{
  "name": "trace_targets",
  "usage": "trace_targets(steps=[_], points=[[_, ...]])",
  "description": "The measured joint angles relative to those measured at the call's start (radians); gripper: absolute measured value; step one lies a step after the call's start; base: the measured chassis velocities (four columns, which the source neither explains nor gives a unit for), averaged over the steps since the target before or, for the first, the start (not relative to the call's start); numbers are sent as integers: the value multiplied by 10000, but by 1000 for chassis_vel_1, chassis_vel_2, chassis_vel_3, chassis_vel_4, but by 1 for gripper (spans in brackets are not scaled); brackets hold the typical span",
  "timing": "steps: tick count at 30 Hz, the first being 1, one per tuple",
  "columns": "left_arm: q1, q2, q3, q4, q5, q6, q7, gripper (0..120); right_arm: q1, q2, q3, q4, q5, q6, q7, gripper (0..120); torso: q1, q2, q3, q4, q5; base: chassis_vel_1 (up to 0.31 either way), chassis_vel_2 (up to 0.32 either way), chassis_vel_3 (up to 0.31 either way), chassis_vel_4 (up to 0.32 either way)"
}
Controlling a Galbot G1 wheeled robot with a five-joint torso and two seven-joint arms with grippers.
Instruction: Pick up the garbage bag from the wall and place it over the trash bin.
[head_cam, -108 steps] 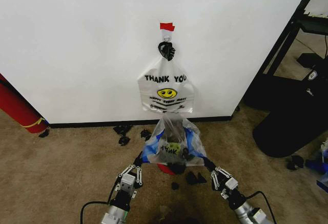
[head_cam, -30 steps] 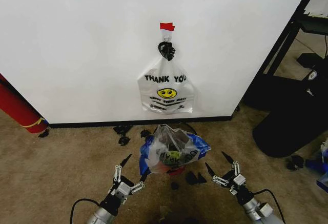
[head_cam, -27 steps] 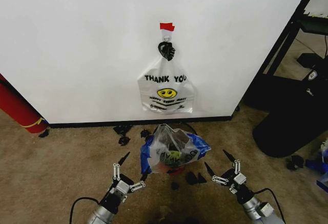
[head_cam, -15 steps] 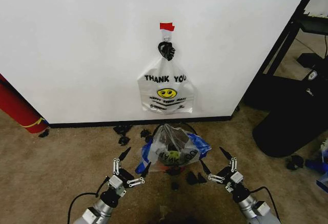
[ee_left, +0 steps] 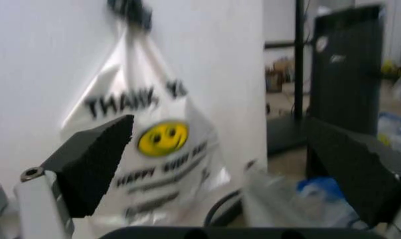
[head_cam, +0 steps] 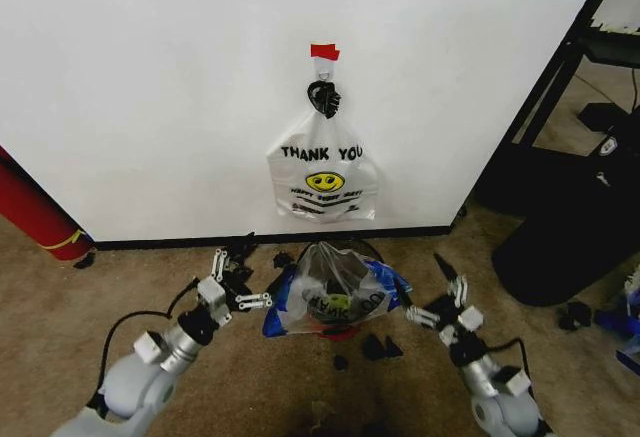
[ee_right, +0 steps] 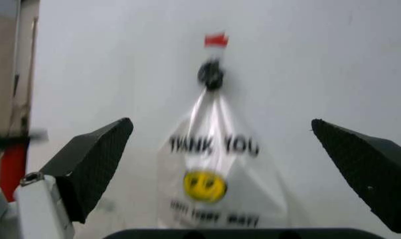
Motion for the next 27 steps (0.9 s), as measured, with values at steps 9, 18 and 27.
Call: trace_targets(steps=[9,18,27], points=[[-5369,500,4335,2985,-927,1201,-85,100,-201,476,744,1901,-1760,-397,2527,100,1,-1,0,-13,4,0,0,0,0],[-8226,-162,7200,4558,-1069,1883,407,100,-185,988,1950,2096,-3707,-673,3859,100,1,-1,-1,-12,5,0,0,0,0],[-9610,-931,8347,5798,-505,2543,483,100,-938,1263,3038,2117,-5448,-1895,5584,100,0,-1,-1,-11,6,0,0,0,0]])
